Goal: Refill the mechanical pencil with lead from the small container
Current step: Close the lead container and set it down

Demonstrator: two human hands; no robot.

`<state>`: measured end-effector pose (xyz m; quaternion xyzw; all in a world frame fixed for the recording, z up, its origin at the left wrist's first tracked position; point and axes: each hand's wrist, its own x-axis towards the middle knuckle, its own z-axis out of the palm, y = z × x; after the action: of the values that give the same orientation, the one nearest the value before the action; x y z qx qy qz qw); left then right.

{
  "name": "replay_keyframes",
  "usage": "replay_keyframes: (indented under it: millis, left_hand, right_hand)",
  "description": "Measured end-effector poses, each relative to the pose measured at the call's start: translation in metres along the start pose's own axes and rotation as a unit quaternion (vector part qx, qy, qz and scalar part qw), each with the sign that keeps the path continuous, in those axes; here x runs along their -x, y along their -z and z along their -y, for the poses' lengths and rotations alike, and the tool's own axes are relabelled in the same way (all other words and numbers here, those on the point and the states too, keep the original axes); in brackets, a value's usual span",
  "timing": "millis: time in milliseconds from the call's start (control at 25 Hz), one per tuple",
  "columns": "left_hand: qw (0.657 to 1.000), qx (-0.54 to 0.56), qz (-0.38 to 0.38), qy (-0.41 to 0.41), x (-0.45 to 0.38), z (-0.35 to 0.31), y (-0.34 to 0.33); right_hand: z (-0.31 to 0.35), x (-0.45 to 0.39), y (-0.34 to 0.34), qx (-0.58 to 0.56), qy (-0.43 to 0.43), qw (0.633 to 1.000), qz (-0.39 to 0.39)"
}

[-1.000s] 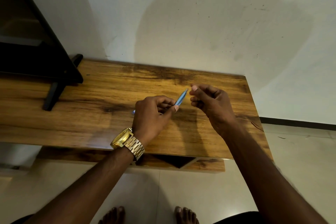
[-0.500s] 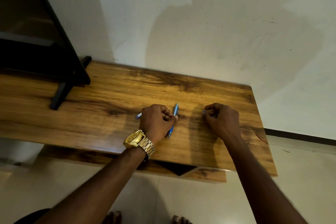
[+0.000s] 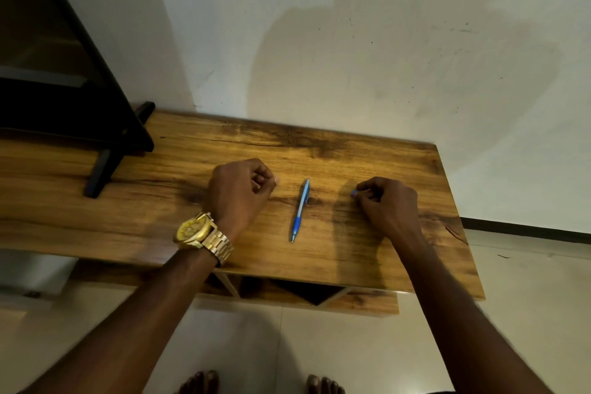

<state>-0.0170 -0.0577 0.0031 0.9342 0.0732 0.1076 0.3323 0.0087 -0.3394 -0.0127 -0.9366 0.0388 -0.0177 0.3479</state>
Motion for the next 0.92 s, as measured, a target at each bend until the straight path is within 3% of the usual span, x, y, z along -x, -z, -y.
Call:
replay_keyframes:
  millis: [240,440,760,920]
  left_hand:
    - [0.995,-0.079,0.055,0.006,-0.001,0.039,0.024]
    - [0.989,-0.128,0.052,-0.044,0.0,0.039,0.015]
    - [0.999,-0.014,0.039,0.03,-0.002,0.046,0.015]
    - [0.997,0.06,0.03,0.036,-0.001,0.035,0.017]
  right_hand:
    - [0.0,-0.005,-0.001,0.016,-0.015,1.0,0.002]
    - [-0.004,-0.004,-0.002,0.022,-0.016,0.999,-0.018]
    - [0.004,0.002,-0.01,0.031,-0.002,0.999,-0.008]
    - [0.012,0.007,-0.017,0.059,0.049,0.997,0.004]
